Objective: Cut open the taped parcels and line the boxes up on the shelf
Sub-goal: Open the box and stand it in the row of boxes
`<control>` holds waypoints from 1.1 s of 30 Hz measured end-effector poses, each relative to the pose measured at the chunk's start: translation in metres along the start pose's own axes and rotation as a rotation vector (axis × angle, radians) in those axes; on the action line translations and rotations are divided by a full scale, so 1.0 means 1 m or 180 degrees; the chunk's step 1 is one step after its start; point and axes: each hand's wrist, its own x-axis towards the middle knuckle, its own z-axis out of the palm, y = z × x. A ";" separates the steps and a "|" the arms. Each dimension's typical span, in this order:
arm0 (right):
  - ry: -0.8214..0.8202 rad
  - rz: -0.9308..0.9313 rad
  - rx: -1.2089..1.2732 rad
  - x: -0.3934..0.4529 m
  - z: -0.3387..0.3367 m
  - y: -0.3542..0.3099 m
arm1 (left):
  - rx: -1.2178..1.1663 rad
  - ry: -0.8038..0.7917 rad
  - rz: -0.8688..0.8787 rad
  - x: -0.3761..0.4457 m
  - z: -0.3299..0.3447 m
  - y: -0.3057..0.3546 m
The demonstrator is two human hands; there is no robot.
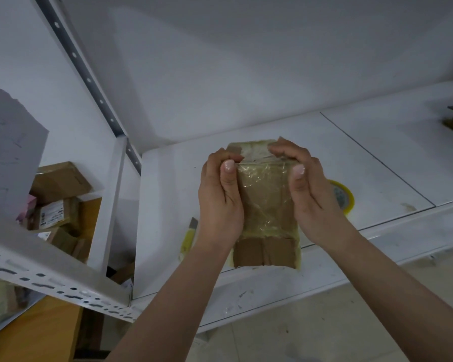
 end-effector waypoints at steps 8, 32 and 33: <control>0.0171 -0.0289 -0.0297 0.000 0.000 0.003 | 0.0007 0.0022 0.0260 -0.003 0.000 -0.018; -0.0104 -0.0662 -0.0581 -0.038 0.019 0.040 | 0.0080 -0.0672 0.0865 -0.034 -0.021 -0.063; -0.0156 -0.0675 -0.0613 -0.039 0.017 0.041 | 0.0128 -0.0679 0.0916 -0.036 -0.021 -0.062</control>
